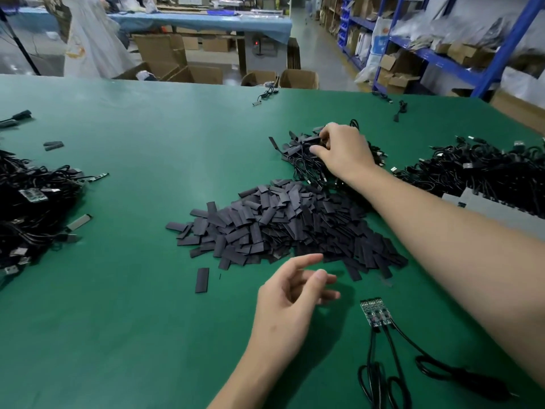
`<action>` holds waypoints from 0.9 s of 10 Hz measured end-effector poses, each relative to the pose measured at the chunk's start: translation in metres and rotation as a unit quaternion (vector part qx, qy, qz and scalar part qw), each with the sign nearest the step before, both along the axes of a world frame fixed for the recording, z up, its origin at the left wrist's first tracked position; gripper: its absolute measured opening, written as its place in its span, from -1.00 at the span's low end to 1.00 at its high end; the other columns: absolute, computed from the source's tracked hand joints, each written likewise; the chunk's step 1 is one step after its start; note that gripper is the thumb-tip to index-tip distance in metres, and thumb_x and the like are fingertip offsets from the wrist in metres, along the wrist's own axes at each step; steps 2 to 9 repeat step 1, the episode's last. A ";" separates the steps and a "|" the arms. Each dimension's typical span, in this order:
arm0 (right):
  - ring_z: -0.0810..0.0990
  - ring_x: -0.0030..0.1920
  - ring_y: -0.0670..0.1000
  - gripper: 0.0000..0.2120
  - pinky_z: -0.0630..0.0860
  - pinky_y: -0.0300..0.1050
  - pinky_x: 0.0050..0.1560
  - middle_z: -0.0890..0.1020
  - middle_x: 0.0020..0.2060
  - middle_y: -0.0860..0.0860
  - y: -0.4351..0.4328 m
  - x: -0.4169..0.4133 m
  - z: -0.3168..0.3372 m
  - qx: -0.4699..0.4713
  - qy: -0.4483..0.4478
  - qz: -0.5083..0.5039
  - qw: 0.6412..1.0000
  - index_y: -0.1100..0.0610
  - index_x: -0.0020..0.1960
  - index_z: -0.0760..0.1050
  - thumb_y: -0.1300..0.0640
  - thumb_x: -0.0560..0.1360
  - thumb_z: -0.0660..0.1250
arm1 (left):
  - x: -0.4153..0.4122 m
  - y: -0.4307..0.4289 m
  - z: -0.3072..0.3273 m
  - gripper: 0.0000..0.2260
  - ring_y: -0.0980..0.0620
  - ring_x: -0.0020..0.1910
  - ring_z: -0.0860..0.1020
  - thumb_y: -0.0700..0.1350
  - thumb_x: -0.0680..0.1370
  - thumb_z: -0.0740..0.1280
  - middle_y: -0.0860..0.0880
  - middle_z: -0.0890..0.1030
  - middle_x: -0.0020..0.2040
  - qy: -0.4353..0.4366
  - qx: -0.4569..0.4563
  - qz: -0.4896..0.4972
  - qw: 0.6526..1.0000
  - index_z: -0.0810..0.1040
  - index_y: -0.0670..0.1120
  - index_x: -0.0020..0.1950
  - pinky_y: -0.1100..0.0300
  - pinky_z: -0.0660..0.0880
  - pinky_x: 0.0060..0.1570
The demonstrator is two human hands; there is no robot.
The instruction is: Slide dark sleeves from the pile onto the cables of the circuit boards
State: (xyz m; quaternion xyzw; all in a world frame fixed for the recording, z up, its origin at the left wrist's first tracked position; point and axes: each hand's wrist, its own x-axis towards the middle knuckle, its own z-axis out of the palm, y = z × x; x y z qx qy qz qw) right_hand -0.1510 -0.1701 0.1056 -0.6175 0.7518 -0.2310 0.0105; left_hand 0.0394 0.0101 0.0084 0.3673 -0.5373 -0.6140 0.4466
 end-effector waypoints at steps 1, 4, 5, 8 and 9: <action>0.58 0.19 0.12 -0.63 0.50 0.00 0.25 0.58 0.24 0.13 -0.002 0.012 0.004 -0.037 -0.039 0.026 0.998 0.17 0.34 0.54 -0.02 0.64 0.37 | -0.001 0.001 -0.001 -0.84 -0.03 -0.08 0.74 -0.18 0.66 0.34 -0.03 0.75 -0.03 0.004 -0.011 -0.012 1.000 0.61 -0.04 0.22 0.26 0.60 -0.06; 0.58 0.19 0.12 -0.63 0.50 0.00 0.25 0.58 0.24 0.13 -0.002 0.012 0.004 -0.037 -0.039 0.026 0.998 0.17 0.34 0.54 -0.02 0.64 0.37 | -0.001 0.001 -0.001 -0.84 -0.03 -0.08 0.74 -0.18 0.66 0.34 -0.03 0.75 -0.03 0.004 -0.011 -0.012 1.000 0.61 -0.04 0.22 0.26 0.60 -0.06; 0.58 0.19 0.12 -0.63 0.50 0.00 0.25 0.58 0.24 0.13 -0.002 0.012 0.004 -0.037 -0.039 0.026 0.998 0.17 0.34 0.54 -0.02 0.64 0.37 | -0.001 0.001 -0.001 -0.84 -0.03 -0.08 0.74 -0.18 0.66 0.34 -0.03 0.75 -0.03 0.004 -0.011 -0.012 1.000 0.61 -0.04 0.22 0.26 0.60 -0.06; 0.58 0.19 0.12 -0.63 0.50 0.00 0.25 0.58 0.24 0.13 -0.002 0.012 0.004 -0.037 -0.039 0.026 0.998 0.17 0.34 0.54 -0.02 0.64 0.37 | -0.001 0.001 -0.001 -0.84 -0.03 -0.08 0.74 -0.18 0.66 0.34 -0.03 0.75 -0.03 0.004 -0.011 -0.012 1.000 0.61 -0.04 0.22 0.26 0.60 -0.06; 0.58 0.19 0.12 -0.63 0.50 0.00 0.25 0.58 0.24 0.13 -0.002 0.012 0.004 -0.037 -0.039 0.026 0.998 0.17 0.34 0.54 -0.02 0.64 0.37 | -0.001 0.001 -0.001 -0.84 -0.03 -0.08 0.74 -0.18 0.66 0.34 -0.03 0.75 -0.03 0.004 -0.011 -0.012 1.000 0.61 -0.04 0.22 0.26 0.60 -0.06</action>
